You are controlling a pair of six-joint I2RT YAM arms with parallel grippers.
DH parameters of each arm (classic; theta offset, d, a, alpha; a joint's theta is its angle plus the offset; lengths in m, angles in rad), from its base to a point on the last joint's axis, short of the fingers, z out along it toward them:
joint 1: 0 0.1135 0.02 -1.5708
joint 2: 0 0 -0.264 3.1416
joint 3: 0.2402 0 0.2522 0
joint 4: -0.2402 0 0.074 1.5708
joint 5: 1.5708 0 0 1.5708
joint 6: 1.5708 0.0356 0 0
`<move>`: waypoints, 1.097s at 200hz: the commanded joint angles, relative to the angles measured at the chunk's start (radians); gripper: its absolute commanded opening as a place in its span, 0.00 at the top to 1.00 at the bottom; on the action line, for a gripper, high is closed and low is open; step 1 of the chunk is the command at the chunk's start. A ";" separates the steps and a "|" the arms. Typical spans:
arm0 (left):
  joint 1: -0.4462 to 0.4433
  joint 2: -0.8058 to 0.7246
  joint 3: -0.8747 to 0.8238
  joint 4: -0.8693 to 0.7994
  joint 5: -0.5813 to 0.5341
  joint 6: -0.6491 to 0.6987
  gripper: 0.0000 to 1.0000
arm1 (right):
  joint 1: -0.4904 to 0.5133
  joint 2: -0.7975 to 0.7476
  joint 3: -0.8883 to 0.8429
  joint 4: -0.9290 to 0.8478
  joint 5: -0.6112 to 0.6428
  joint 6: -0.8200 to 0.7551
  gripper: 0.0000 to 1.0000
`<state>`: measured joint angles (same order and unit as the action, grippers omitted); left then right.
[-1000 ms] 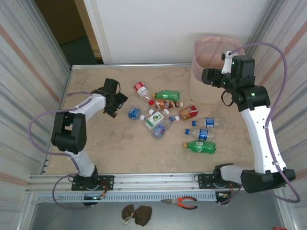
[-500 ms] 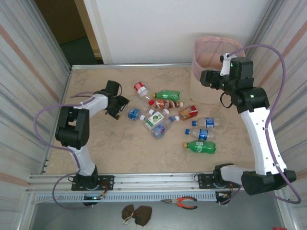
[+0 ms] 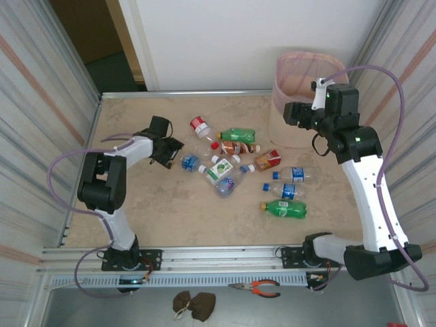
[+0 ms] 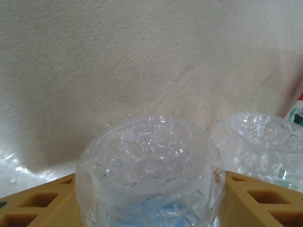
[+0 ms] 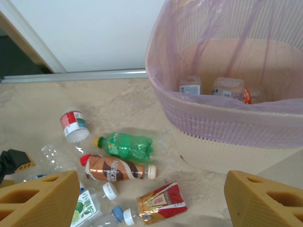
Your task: Put the plastic bottles in the bin
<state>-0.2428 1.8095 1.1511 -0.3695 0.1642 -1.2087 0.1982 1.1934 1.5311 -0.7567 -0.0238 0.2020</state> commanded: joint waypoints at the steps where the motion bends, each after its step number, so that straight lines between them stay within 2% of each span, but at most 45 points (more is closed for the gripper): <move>1: 0.003 -0.095 -0.032 -0.025 -0.012 0.020 0.37 | 0.010 -0.028 -0.020 -0.003 -0.015 0.014 0.21; 31: 0.003 -0.203 -0.054 -0.036 -0.015 0.084 0.38 | 0.010 -0.064 -0.078 0.051 -0.064 0.010 0.21; 52: 0.000 -0.293 -0.068 -0.025 -0.015 0.157 0.39 | 0.012 -0.099 -0.147 0.120 -0.143 0.010 0.21; 93: -0.017 -0.498 -0.157 0.121 0.038 0.312 0.43 | 0.048 -0.151 -0.269 0.261 -0.334 0.004 0.21; 141: -0.014 -0.608 -0.215 0.375 0.261 0.459 0.46 | 0.142 -0.156 -0.340 0.401 -0.564 -0.036 0.20; 161: -0.009 -0.608 -0.214 0.502 0.424 0.507 0.46 | 0.193 -0.157 -0.368 0.441 -0.595 -0.067 0.20; 219: -0.012 -0.608 -0.168 0.795 0.758 0.575 0.48 | 0.311 -0.128 -0.386 0.528 -0.634 -0.072 0.19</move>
<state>-0.2546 1.2247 0.9463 0.2230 0.7097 -0.6968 0.4736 1.0599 1.1419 -0.3096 -0.6067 0.1474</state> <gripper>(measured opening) 0.579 0.808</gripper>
